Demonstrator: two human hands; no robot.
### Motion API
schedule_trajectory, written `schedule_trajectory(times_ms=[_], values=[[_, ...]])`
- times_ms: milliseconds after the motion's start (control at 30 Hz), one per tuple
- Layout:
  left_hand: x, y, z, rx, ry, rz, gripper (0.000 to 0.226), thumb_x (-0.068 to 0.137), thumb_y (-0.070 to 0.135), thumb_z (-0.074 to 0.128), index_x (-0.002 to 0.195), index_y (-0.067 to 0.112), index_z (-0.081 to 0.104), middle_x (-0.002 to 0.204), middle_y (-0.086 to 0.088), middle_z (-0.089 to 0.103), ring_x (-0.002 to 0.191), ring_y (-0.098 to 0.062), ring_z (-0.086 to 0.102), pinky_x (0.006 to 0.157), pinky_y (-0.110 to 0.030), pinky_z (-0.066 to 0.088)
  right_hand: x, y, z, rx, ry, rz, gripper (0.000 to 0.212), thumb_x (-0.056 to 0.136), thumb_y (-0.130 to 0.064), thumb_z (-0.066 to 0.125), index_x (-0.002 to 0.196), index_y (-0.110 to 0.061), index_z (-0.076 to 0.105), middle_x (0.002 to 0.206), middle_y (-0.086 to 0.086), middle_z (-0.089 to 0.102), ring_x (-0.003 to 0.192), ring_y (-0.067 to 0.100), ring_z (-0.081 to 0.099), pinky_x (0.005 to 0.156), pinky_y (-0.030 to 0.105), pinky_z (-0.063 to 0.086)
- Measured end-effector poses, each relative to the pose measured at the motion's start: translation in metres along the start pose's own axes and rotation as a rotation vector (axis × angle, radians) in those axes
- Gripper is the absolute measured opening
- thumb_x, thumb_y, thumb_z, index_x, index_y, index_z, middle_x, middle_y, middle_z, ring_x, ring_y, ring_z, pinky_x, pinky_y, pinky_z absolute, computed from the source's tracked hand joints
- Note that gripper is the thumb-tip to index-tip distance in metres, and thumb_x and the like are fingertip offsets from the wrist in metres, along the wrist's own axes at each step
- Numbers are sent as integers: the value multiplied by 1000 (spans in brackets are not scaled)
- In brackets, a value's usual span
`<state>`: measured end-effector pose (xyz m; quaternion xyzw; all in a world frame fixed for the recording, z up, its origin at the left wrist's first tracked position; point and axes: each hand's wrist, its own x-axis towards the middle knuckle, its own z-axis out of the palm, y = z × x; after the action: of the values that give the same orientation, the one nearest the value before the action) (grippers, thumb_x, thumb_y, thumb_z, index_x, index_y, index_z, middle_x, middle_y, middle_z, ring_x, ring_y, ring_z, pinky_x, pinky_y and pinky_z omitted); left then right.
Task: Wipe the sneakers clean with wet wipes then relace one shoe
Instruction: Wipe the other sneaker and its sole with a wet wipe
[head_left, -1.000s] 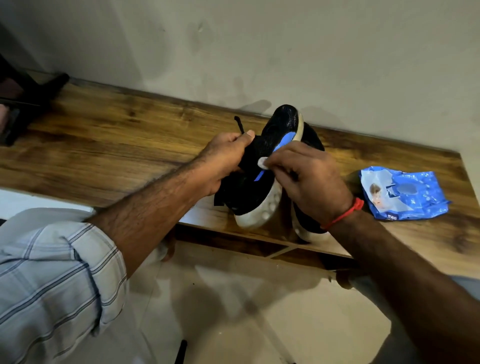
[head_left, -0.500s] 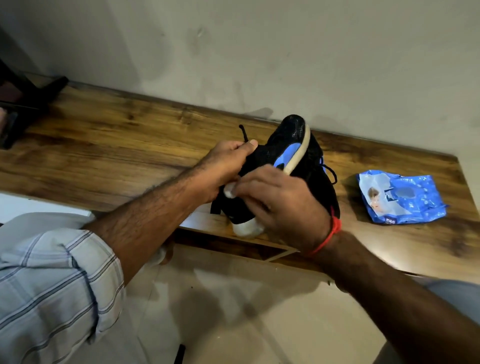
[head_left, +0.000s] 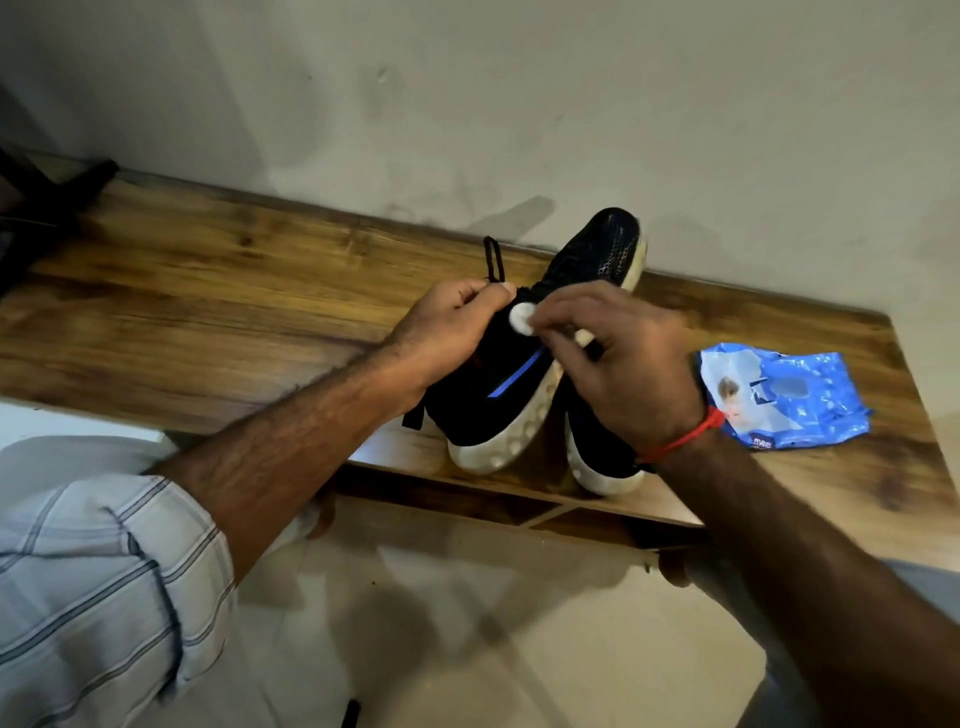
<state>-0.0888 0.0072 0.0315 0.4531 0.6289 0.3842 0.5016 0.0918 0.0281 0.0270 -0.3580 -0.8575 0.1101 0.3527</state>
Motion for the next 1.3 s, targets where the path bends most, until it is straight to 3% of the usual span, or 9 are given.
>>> schedule_trajectory(times_ms=[100, 200, 400, 500, 667, 833, 1000, 1200, 1300], values=[[1, -2, -1, 21, 6, 8, 37, 103, 41, 54, 73, 26, 68, 65, 13, 66, 59, -1, 62, 58, -23, 46, -3, -8, 7, -33, -102, -121, 13, 86, 0, 70, 97, -5, 75, 101, 7, 71, 96, 20, 67, 91, 26, 52], [0, 0, -1, -27, -7, -10, 31, 104, 40, 52, 82, 25, 70, 78, 5, 71, 54, -3, 63, 47, -19, 43, 11, 18, -7, -101, 32, 25, 10, 85, -1, 71, 91, -7, 76, 93, 5, 72, 87, 21, 69, 89, 14, 45], [0, -2, -5, 28, 26, 26, 35, 103, 39, 53, 73, 24, 64, 59, 13, 58, 52, -2, 54, 52, -21, 42, -3, -8, 8, -30, -56, -50, 8, 89, -6, 70, 95, -6, 76, 95, 5, 72, 89, 18, 68, 87, 24, 52], [-1, 0, -4, -5, -9, 35, 34, 105, 37, 51, 76, 25, 64, 58, 15, 60, 46, 1, 55, 42, -16, 39, 10, 12, -5, -66, 73, 39, 5, 88, -9, 73, 91, -7, 76, 91, 5, 72, 83, 18, 69, 84, 15, 48], [0, -3, -4, 57, -5, 48, 36, 104, 40, 51, 73, 23, 61, 58, 14, 54, 50, 0, 51, 49, -18, 39, -3, -11, 7, -78, -17, -60, 10, 88, -4, 70, 96, -5, 75, 97, 6, 71, 91, 16, 65, 89, 18, 47], [-1, -5, 1, 95, -35, 71, 36, 104, 38, 52, 83, 13, 66, 62, 7, 55, 47, -4, 52, 43, -19, 38, 17, 41, -20, -178, 117, 193, 6, 84, -10, 74, 88, -12, 76, 86, 4, 70, 77, 15, 63, 80, 7, 37], [4, -6, -2, 113, -20, 57, 39, 103, 43, 52, 94, 10, 71, 76, -6, 64, 65, -15, 59, 57, -30, 42, 12, 46, -20, 32, 223, 377, 13, 91, -25, 67, 102, -28, 73, 91, -6, 69, 87, 17, 68, 83, 42, 56], [4, -7, -4, 76, -12, 6, 36, 103, 42, 51, 81, 22, 71, 64, 14, 63, 56, -2, 58, 55, -24, 41, 8, 33, -11, 83, 133, 354, 10, 86, -22, 72, 93, -22, 79, 99, -5, 66, 85, 6, 65, 78, 23, 53], [4, -8, -2, 57, -23, 10, 37, 103, 42, 52, 79, 20, 70, 69, 7, 64, 62, -10, 60, 60, -29, 43, 7, 24, -1, 105, 91, 316, 8, 83, -21, 77, 88, -15, 78, 98, -3, 67, 83, 9, 65, 76, 14, 49]])
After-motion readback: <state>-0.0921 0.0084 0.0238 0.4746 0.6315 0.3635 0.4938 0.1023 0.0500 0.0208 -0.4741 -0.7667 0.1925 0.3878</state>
